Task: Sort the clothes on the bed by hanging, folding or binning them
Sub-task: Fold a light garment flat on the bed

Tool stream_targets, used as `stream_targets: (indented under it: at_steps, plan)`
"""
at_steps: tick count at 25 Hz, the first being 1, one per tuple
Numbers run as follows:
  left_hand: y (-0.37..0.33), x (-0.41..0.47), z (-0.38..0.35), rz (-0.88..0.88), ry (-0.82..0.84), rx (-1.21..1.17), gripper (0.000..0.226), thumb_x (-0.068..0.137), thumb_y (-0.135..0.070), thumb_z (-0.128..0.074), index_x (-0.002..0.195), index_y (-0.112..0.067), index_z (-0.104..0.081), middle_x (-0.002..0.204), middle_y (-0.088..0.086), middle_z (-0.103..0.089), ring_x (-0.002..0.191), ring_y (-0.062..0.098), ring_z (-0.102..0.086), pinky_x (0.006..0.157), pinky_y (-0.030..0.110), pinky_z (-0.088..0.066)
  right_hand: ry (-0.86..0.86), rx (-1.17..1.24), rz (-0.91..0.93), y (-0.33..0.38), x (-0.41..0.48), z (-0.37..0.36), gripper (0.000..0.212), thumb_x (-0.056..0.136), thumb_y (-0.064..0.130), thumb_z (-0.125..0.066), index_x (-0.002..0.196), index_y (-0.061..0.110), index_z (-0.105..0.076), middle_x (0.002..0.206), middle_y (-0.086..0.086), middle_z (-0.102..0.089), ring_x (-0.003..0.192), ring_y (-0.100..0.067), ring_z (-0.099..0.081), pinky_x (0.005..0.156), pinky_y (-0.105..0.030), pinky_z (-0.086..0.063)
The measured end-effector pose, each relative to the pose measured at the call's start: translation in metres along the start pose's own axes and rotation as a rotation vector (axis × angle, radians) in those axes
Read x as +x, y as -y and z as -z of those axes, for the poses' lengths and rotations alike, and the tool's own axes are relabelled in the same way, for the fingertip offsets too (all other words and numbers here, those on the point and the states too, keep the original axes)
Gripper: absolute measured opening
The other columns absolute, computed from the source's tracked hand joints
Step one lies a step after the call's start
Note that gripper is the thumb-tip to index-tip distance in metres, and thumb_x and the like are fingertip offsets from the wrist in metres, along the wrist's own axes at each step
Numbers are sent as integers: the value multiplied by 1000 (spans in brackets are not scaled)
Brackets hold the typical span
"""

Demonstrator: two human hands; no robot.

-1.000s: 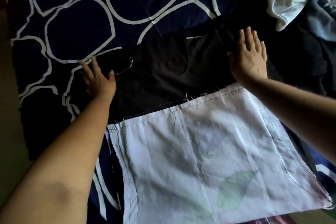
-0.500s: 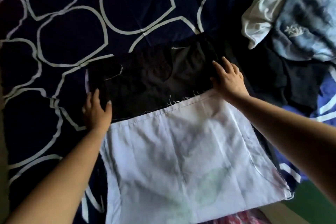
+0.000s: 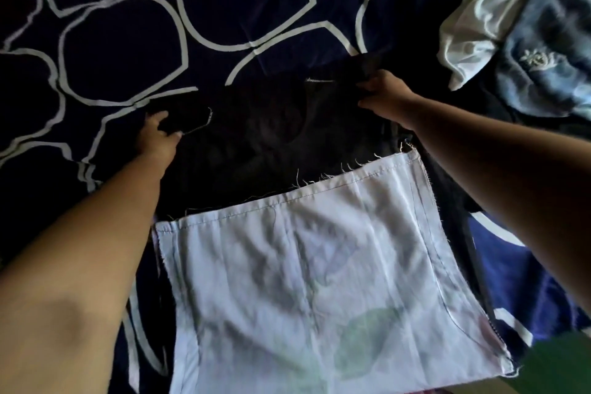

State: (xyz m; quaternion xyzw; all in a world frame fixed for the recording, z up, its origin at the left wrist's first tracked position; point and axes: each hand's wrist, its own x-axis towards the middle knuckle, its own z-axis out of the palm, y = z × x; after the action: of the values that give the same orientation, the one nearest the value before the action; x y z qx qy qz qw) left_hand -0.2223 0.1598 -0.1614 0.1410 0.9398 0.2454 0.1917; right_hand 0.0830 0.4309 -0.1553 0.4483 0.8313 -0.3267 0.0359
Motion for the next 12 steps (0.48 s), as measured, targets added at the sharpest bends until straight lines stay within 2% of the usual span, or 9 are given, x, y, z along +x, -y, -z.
stream_targets:
  at_steps: [2,4,6,7,9,11,12]
  plan:
    - [-11,1,5,-30,-82,38,40,97,-10,-50,135,-23,-53,130,9,-56,119,27,-53,103,32,-42,-83,-51,32,0,0,5,42,88,11,-58,130,7,-57,143,-15,-41,128,-35,-43,104,-30,-34]
    - [-27,6,16,-72,-189,8,36,98,-7,-44,128,-18,-60,126,7,-59,116,25,-54,100,26,-42,-159,-41,32,-4,6,12,48,88,12,-56,136,15,-52,150,-9,-34,131,-36,-40,110,-33,-30]
    - [-40,10,27,-170,-259,35,37,97,-5,-41,127,-11,-61,126,18,-60,119,34,-53,103,35,-40,-158,-39,-9,-5,11,15,58,88,18,-55,144,22,-40,155,-2,-24,132,-38,-35,110,-40,-32]
    - [-44,9,29,-188,-282,55,38,97,-7,-41,131,-12,-57,131,19,-56,123,36,-50,105,37,-37,-143,-66,-48,-3,8,14,65,88,23,-56,148,27,-31,158,2,-15,134,-38,-30,109,-44,-31]
    - [-43,-5,18,-143,-301,76,50,98,-15,-45,146,-16,-37,149,14,-37,133,30,-39,109,32,-30,-170,-158,-77,3,-11,5,76,90,33,-55,152,30,-12,160,5,4,142,-34,-16,111,-48,-23]
    - [-34,-41,-7,-188,-351,149,64,97,-29,-47,153,-20,-17,158,9,-19,141,29,-28,114,35,-24,-286,-190,-13,8,-45,-17,76,92,32,-50,153,27,-5,160,0,9,147,-27,-3,116,-46,-13]
    - [-27,-65,-21,-277,-360,180,66,96,-33,-45,153,-19,-16,159,10,-15,143,31,-24,115,39,-23,-330,-182,29,12,-66,-33,74,92,30,-49,153,24,-7,161,-2,7,148,-24,0,118,-44,-9]
